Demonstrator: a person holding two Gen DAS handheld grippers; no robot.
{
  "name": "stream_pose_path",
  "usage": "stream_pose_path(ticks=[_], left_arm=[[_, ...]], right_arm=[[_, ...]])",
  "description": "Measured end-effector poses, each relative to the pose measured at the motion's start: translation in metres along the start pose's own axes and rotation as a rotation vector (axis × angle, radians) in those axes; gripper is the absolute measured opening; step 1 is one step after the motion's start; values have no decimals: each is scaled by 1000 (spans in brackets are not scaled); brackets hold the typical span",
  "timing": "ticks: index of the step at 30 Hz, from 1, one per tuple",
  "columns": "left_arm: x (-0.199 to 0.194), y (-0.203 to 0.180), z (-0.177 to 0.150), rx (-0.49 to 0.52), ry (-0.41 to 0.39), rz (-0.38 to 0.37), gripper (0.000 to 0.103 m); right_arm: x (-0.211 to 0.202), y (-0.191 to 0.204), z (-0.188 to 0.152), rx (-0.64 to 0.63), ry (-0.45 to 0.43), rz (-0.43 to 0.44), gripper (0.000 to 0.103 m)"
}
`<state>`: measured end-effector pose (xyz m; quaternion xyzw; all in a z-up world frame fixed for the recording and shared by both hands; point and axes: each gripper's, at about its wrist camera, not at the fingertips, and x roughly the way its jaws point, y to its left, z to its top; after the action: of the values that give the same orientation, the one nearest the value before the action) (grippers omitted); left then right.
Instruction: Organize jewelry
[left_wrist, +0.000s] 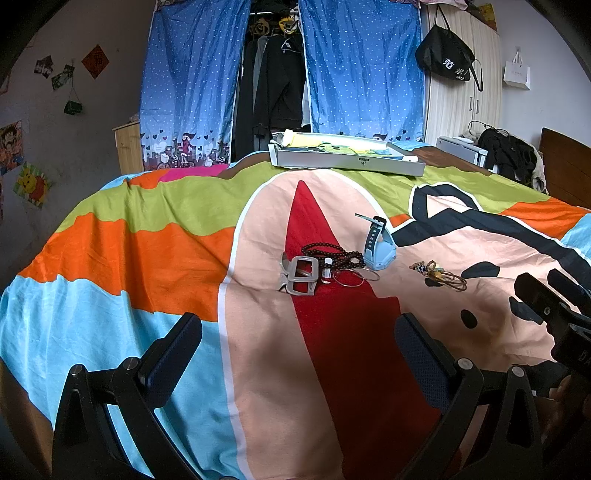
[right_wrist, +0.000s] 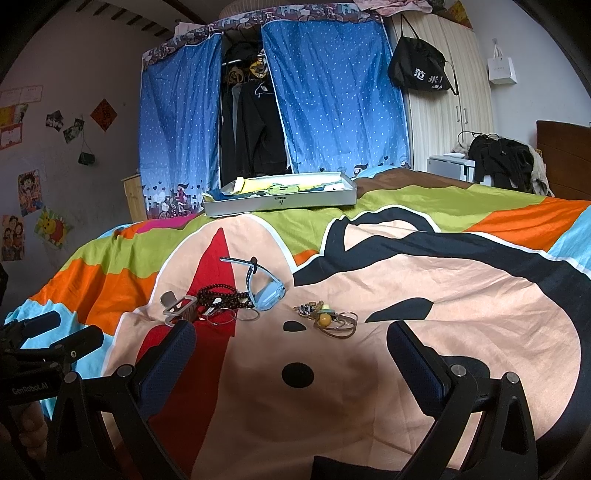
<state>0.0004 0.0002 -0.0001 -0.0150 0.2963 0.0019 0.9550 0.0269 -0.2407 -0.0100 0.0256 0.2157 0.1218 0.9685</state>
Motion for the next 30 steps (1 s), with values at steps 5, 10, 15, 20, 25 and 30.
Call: stream_pose_path(ticks=[5,10,15,20,25,30], left_arm=[[3,-5,-7,-4,1,0,102],[0,-8,-11,-8,6,7,102],[4,-3,-6,-11,10,13,102],[9,-2,-5,-7,26,29,102],[22,5,-3,-16,57,53,102],[43,13,0,-6,107,56,102]], right_arm=[[2,-2,-4,5,8,-3,103],[5,2,-5,4,16,-4,103],[6,1,-6,0,31,-6,103],[11,1,-4,5,64,-17,103],[18,0,-4,15,105,-25,103],[33,1,-1,-1,167,-5,103]])
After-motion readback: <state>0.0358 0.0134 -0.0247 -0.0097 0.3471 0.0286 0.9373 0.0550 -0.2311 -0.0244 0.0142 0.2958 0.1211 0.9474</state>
